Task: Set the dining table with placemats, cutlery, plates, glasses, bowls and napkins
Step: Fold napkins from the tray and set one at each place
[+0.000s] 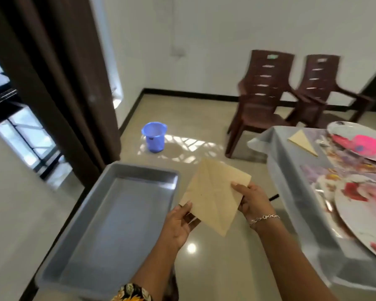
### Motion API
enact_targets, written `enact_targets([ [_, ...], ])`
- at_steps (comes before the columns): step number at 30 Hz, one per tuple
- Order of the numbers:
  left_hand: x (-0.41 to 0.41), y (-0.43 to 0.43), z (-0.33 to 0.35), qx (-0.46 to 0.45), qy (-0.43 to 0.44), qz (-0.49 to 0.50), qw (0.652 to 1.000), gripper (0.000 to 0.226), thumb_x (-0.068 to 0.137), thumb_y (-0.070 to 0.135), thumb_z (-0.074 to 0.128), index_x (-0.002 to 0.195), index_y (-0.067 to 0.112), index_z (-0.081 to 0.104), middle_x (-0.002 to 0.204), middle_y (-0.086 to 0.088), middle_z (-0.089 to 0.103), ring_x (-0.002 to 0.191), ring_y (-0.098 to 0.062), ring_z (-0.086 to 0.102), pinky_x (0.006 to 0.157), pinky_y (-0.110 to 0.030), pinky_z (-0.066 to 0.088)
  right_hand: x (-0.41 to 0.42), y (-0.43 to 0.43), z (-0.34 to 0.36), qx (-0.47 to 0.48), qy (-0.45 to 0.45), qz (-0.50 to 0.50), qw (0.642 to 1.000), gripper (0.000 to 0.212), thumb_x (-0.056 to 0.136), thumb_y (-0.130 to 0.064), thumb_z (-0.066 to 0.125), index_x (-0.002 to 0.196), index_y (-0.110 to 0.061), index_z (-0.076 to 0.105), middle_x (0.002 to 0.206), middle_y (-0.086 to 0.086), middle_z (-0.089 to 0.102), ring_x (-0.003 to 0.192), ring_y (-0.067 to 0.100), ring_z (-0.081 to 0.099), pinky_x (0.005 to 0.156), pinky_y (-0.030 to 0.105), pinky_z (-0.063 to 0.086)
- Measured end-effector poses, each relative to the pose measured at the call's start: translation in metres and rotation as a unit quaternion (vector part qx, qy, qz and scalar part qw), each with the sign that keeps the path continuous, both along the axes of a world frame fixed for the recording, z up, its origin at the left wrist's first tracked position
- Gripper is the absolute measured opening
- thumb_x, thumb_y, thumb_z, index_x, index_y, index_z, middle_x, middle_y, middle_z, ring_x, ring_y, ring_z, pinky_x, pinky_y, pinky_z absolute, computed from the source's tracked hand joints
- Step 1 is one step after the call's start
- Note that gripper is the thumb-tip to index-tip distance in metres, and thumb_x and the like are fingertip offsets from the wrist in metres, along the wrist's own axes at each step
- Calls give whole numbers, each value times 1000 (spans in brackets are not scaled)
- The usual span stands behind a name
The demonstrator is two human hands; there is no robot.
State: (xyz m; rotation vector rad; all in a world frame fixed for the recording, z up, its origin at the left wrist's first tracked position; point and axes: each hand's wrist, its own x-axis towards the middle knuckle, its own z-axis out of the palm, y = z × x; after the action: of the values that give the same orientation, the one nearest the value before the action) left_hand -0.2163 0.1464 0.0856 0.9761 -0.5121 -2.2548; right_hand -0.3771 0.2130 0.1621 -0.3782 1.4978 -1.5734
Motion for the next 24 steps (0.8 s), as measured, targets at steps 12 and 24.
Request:
enact_targets([
  [12,-158,146,69,-142,-15,-183,973,12,89,-2,53,95,4,61,75,-5,72,64,-17,69,54,-29,57,-119,245,45,-32,71,-246,966,11,84,6,57,76,0,60,58,3,64,54,16,62,49,20,53],
  [24,-347,228,91,-328,-20,-219,919,30,84,-9,59,83,18,45,75,-6,63,70,-22,59,55,-29,52,-251,369,48,-6,147,-404,903,31,79,15,59,86,-14,52,69,12,56,56,15,61,45,20,50],
])
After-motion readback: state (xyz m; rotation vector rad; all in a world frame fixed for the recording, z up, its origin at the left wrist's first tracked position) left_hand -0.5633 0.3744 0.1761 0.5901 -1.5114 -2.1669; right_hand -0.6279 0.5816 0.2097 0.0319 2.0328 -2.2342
